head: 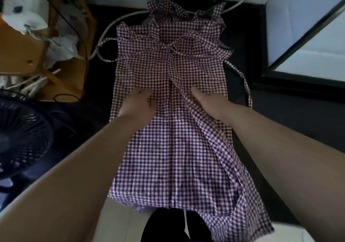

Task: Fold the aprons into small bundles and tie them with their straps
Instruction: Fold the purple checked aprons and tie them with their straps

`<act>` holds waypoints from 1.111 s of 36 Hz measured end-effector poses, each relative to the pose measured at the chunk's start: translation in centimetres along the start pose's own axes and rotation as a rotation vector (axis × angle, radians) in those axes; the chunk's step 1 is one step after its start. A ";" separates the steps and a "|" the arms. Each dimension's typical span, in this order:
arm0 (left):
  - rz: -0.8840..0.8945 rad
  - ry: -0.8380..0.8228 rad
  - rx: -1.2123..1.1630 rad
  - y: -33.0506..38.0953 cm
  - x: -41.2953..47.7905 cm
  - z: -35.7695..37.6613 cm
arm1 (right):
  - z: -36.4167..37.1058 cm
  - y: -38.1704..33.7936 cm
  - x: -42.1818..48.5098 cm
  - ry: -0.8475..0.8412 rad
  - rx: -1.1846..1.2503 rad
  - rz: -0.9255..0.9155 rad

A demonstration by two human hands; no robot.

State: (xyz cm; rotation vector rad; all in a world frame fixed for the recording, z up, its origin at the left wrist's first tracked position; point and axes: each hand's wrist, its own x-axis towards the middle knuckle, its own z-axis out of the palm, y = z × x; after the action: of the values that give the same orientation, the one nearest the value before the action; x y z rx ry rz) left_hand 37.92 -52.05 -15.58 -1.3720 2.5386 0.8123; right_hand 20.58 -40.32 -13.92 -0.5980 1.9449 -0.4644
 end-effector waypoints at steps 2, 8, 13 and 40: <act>0.094 -0.095 -0.002 -0.3 -1.4 0.0 | -0.1 0.3 -1.4 -0.047 0.164 0.041; 0.035 -0.352 0.378 -0.5 -5.5 0.4 | 2.1 1.9 -5.7 -0.094 -0.364 0.033; 0.049 -0.138 0.287 0.1 -8.3 1.7 | 6.8 1.7 -7.9 0.244 -0.485 -0.051; 0.102 0.047 0.222 0.4 -16.7 6.2 | 8.5 12.7 -13.6 0.308 -0.344 0.104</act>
State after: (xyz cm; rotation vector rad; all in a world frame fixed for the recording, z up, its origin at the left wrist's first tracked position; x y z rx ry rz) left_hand 46.39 -36.44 -14.57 -1.2159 2.6570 0.4996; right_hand 30.67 -22.53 -14.86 -0.6674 2.3633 -0.1604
